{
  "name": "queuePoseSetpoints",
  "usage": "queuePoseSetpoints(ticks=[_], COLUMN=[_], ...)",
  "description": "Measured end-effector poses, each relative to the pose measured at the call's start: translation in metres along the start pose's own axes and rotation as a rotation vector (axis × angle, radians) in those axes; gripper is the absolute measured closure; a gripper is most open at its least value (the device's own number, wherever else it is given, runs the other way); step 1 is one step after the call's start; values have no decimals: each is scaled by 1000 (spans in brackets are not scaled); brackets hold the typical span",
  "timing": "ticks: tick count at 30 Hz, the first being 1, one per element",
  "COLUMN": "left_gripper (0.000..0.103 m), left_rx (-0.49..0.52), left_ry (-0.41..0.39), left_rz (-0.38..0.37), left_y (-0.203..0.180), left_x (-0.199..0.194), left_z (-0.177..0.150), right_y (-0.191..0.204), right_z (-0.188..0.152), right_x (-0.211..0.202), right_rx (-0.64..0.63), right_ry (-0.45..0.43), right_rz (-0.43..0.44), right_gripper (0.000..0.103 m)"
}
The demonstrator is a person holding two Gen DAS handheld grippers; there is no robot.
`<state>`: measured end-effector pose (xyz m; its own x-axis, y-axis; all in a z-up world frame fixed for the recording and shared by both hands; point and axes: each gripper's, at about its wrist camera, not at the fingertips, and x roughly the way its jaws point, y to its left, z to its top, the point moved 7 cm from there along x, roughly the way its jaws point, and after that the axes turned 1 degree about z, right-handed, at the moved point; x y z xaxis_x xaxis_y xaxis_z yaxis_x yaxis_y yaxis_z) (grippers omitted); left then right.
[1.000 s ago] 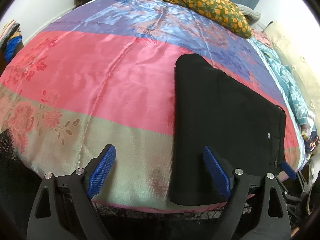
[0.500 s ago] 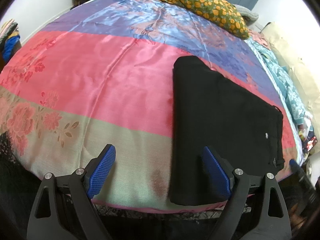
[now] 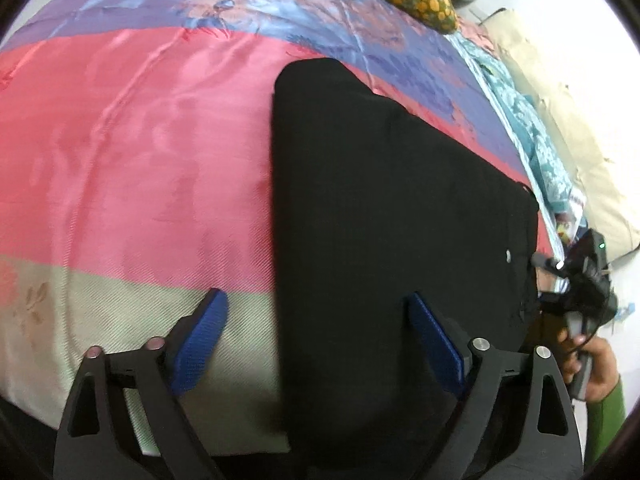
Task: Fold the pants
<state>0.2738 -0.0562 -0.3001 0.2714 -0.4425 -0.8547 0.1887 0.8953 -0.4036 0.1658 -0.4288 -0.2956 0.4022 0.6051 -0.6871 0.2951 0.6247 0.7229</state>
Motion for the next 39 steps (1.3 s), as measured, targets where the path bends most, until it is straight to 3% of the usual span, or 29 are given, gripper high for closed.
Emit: queuePoseSetpoints(ticks=[2, 4, 5, 6, 7, 8, 10, 14, 18, 22, 33, 39], left_gripper=[8, 11, 24, 31, 46, 63, 81, 83, 83, 83, 83, 83], left_rx=[-16, -12, 6, 42, 86, 120, 130, 170, 194, 221, 245, 258], left_ry=[-5, 11, 23, 20, 7, -14, -35, -96, -147, -187, -188, -217], left_rz=[-11, -49, -69, -13, 44, 82, 102, 101, 102, 152, 213, 209], left_y=[-5, -17, -25, -30, -34, -40, -46, -70, -85, -86, -79, -82], left_x=[3, 7, 10, 12, 12, 8, -1, -28, -48, -60, -59, -65], left_z=[2, 2, 0, -1, -1, -2, 0, 8, 18, 24, 34, 64], right_y=[9, 21, 27, 31, 35, 37, 42, 69, 104, 125, 140, 153], right_z=[-1, -6, -11, -13, -18, -21, -24, -24, -26, -23, -9, 6], right_x=[5, 13, 19, 23, 26, 28, 22, 1, -17, -22, -10, -9], right_rx=[-54, -75, -98, -148, -211, -240, -257, -322, -399, -442, -438, -419], right_ry=[-6, 36, 61, 68, 83, 88, 69, 9, -28, -45, -30, -43], right_rz=[25, 87, 82, 48, -4, -37, -43, -25, 14, 39, 54, 83], right_gripper=[2, 2, 3, 6, 19, 40, 52, 65, 66, 66, 66, 66])
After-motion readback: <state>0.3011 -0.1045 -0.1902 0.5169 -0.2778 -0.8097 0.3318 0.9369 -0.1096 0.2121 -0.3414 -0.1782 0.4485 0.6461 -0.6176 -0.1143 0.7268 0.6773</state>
